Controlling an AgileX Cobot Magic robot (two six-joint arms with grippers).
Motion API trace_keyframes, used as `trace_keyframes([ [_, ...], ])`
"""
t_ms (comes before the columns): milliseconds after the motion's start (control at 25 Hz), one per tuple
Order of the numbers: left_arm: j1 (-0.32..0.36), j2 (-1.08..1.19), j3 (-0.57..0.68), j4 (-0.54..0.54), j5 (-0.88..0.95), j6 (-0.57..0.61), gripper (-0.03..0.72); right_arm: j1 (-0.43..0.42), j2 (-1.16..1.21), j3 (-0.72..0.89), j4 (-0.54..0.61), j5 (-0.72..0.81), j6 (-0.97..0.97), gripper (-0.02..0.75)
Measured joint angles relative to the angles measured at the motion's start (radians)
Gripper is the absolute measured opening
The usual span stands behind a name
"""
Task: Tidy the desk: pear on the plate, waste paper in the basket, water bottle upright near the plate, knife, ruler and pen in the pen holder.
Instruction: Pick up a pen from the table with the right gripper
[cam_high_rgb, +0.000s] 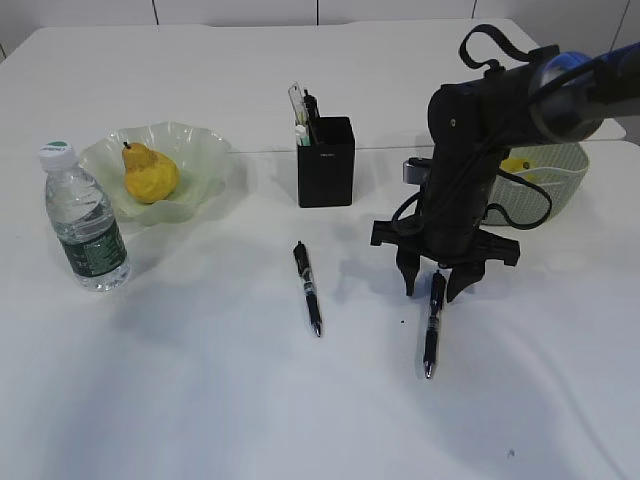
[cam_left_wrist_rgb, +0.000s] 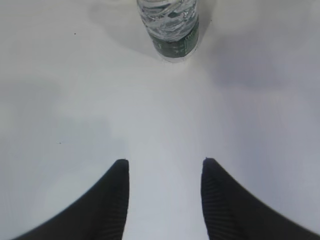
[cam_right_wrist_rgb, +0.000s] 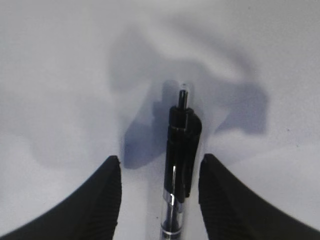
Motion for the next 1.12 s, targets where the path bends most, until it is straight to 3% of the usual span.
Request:
trace_keyframes([
  [1120,0.000,0.000,0.000,0.001,0.000,0.000,0.330,0.000,0.009,0.000,-0.029,-0.008,0.018,0.406],
])
